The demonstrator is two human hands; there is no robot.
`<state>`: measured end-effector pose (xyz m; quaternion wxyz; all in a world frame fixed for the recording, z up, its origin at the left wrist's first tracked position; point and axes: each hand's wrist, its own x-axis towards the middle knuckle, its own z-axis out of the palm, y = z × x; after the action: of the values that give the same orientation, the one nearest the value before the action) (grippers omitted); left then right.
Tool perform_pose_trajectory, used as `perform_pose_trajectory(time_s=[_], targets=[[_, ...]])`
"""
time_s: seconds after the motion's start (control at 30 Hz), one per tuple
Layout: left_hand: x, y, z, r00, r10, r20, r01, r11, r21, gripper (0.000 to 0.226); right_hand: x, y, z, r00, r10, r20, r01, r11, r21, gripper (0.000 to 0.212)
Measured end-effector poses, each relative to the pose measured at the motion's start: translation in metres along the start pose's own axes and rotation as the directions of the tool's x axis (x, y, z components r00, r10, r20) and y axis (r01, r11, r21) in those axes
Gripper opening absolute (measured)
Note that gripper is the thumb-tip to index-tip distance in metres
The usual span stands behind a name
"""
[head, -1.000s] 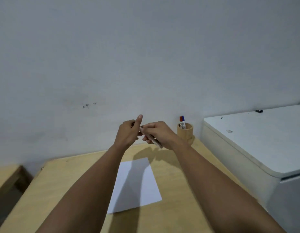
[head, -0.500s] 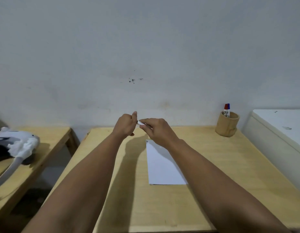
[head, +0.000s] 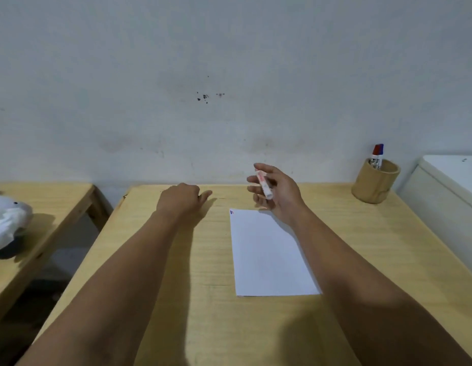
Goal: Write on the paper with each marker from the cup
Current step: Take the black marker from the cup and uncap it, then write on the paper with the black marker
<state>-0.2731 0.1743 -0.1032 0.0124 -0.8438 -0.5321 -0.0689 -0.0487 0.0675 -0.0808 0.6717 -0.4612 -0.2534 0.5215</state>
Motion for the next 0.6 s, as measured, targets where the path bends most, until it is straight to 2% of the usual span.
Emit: perform_pose_trajectory(time_s=[0.07,0.1,0.17,0.23,0.3,0.37,0.43,0.5,0.57,0.6], targets=[[-0.006,0.004,0.008,0.999,0.044,-0.026,-0.043,0.998,0.038,0.052,-0.002,-0.003,0.002,0.998,0.062,0.034,-0.066,0.988,0.141,0.029],[-0.009,0.005,0.009,0.998,0.056,-0.035,-0.054,0.997,0.052,0.052,-0.003,-0.002,0.002,0.997,0.062,0.041,-0.066,0.990,0.127,0.024],[-0.013,0.006,0.011,0.997,0.059,-0.040,-0.057,0.996,0.063,0.051,-0.002,0.002,0.003,0.999,0.038,0.015,-0.037,0.999,-0.025,0.013],[-0.015,0.005,0.010,0.999,0.024,-0.031,-0.023,0.999,0.046,0.051,-0.004,0.007,0.006,0.997,-0.018,-0.072,0.004,0.982,-0.187,0.022],[-0.018,0.003,0.007,0.998,-0.034,-0.046,0.033,0.999,-0.010,0.055,-0.008,0.009,0.009,0.981,-0.102,-0.163,0.055,0.961,-0.270,0.032],[-0.026,0.003,0.002,0.993,-0.045,-0.111,0.033,0.994,-0.107,0.056,-0.015,0.013,0.011,0.974,-0.141,-0.174,0.082,0.947,-0.310,0.025],[-0.040,0.008,-0.001,0.977,0.049,-0.206,-0.097,0.968,-0.232,0.050,-0.020,0.020,0.011,0.980,-0.139,-0.145,0.078,0.929,-0.362,0.017],[-0.064,0.016,-0.002,0.943,0.198,-0.268,-0.278,0.910,-0.306,0.051,-0.022,0.028,0.012,0.978,-0.159,-0.134,0.086,0.895,-0.437,0.023],[-0.090,0.024,-0.004,0.928,0.308,-0.209,-0.364,0.870,-0.332,0.068,-0.024,0.037,0.016,0.969,-0.194,-0.152,0.097,0.867,-0.489,0.036],[-0.100,0.028,-0.005,0.935,0.327,-0.139,-0.355,0.876,-0.326,0.079,-0.024,0.041,0.018,0.966,-0.206,-0.157,0.102,0.859,-0.501,0.036]])
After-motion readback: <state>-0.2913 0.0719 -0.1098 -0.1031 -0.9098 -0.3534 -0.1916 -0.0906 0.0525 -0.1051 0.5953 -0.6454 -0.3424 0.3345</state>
